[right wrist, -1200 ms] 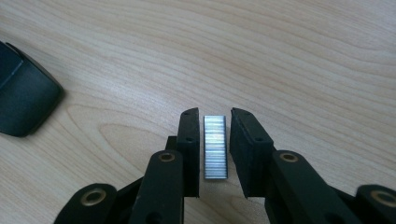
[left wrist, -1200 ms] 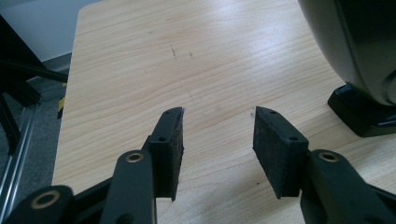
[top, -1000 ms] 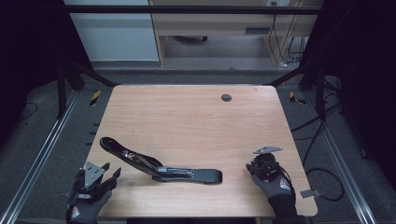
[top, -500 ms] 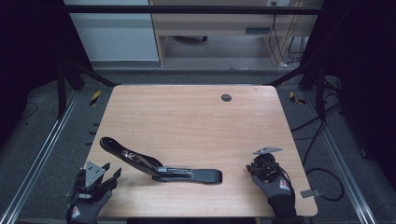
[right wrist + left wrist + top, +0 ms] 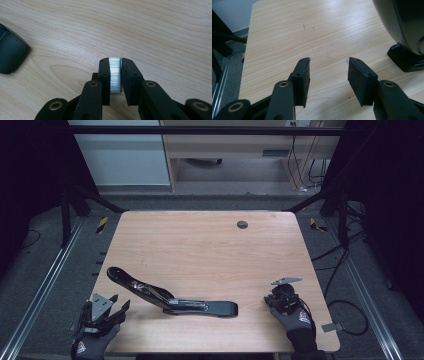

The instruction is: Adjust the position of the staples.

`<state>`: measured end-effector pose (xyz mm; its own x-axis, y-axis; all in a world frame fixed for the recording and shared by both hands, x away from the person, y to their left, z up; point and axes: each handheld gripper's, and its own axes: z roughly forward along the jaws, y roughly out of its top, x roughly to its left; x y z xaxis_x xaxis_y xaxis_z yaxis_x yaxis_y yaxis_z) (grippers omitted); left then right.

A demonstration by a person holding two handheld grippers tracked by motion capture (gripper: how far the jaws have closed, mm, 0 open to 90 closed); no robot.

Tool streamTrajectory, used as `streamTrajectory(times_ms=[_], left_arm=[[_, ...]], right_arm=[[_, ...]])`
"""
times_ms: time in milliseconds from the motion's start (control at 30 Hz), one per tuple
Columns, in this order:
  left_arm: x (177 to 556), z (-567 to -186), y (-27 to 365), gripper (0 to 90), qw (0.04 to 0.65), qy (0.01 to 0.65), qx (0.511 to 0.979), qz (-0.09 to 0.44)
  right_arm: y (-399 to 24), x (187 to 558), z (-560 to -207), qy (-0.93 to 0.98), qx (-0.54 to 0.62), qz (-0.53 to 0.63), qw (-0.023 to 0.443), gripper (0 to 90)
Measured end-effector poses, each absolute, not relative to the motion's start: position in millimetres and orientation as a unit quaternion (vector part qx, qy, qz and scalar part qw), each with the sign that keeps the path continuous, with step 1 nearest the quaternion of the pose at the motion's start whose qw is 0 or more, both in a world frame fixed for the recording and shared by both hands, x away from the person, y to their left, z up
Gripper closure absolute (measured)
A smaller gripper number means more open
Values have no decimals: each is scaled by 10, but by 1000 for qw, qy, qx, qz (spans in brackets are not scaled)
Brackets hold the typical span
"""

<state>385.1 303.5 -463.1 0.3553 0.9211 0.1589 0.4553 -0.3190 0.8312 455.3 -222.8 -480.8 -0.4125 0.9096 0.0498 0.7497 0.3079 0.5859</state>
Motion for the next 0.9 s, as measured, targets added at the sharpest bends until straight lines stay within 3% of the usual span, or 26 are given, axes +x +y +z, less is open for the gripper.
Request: streamTrajectory(times_ms=[900], left_arm=[[3854,-4634,3037,517,355,462,744,327]], right_arm=[[-2155,4472,-4458,810,445,348,159,784]])
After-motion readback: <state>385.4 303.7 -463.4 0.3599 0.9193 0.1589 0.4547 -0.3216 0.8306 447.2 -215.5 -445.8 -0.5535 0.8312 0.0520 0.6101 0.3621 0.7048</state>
